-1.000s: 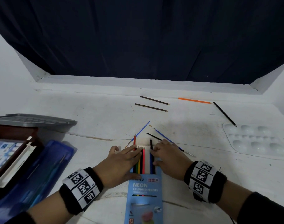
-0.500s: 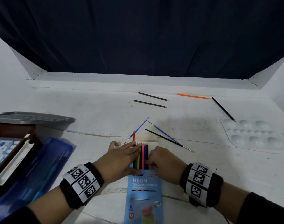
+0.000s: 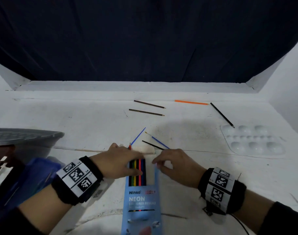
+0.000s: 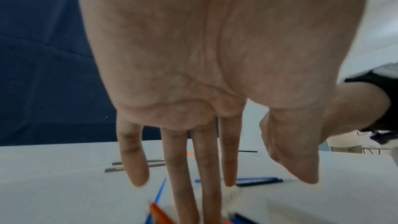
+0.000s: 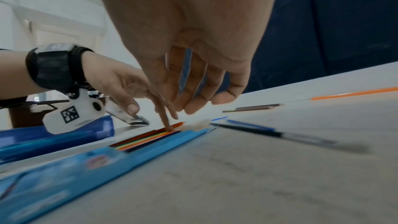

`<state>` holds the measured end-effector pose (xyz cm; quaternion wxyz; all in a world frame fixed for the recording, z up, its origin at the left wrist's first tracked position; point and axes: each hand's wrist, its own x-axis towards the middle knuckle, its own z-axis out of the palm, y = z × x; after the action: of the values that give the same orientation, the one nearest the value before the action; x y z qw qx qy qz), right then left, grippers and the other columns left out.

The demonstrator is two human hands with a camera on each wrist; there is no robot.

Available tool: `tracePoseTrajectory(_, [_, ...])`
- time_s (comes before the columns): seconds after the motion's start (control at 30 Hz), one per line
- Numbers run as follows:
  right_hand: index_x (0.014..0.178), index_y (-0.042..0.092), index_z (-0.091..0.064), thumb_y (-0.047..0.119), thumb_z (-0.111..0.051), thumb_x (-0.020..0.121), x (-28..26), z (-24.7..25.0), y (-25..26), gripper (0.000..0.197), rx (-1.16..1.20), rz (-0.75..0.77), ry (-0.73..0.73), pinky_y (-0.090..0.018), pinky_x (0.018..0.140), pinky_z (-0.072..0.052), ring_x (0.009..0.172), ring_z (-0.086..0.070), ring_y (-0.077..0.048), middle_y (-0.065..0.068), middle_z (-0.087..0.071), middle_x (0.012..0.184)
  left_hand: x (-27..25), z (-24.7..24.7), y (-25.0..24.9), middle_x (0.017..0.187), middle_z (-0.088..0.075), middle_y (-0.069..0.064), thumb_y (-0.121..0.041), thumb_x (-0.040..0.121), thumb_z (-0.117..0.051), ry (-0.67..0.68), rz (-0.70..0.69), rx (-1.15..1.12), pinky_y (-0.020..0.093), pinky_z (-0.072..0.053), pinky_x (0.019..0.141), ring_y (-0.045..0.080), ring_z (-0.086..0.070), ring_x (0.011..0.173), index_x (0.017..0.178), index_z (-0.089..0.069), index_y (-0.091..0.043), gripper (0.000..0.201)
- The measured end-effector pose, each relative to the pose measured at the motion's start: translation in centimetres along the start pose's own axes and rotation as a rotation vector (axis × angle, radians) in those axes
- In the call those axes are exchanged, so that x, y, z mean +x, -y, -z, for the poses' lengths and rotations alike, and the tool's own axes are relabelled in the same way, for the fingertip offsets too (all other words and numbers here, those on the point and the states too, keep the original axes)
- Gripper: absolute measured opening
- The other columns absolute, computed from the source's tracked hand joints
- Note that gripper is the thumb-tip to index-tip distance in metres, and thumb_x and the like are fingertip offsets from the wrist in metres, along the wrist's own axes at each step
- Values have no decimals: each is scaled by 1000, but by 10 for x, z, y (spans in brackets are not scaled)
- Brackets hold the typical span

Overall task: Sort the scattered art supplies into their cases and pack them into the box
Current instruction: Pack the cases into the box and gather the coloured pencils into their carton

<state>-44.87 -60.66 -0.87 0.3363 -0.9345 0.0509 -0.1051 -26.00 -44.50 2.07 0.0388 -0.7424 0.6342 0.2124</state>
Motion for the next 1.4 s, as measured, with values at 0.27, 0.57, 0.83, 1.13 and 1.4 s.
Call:
tracePoseTrajectory(0.27, [91, 20, -72, 13, -66, 84, -1, 102, -98, 12, -396, -321, -319, -42, 75, -54, 81, -64, -21, 2, -65, 85, 81, 62, 8, 98, -66, -13, -43, 96, -55, -385, -74, -175, 33, -54, 81, 4, -61, 89, 115, -64, -31, 24])
tracePoseTrajectory(0.57, [151, 39, -21, 60, -35, 97, -10, 157, -173, 60, -685, -867, 132, -52, 111, -29, 150, -4, -25, -3, -14, 160, 175, 74, 43, 151, -37, -6, -45, 98, -51, -209, 255, -91, 47, -26, 112, 20, -33, 141, 144, -41, -34, 48])
tracePoseTrajectory(0.83, [128, 26, -49, 54, -28, 100, -4, 160, -186, 45, -633, -924, 146, -50, 102, -36, 131, -39, -24, -1, -41, 139, 188, 76, 45, 150, -40, 2, -33, 103, -30, 65, 301, 243, 52, -29, 99, 27, -45, 132, 146, -33, -29, 44])
tracePoseTrajectory(1.13, [99, 19, -66, 36, -38, 99, 10, 143, -150, 33, -671, -724, -9, -39, 86, -42, 109, -52, -23, -3, -56, 111, 175, 70, 24, 117, -64, 5, -21, 94, -56, -123, 281, 418, 28, -34, 78, 27, -63, 105, 113, -69, -24, 23])
tracePoseTrajectory(1.4, [56, 30, -46, 33, -56, 97, 31, 115, -84, 42, -216, -465, -409, -19, 57, -36, 53, -47, -6, 10, -46, 53, 149, 75, 32, 104, -73, -6, -33, 96, -58, -434, 148, 98, 32, -46, 87, 20, -65, 98, 103, -72, -31, 16])
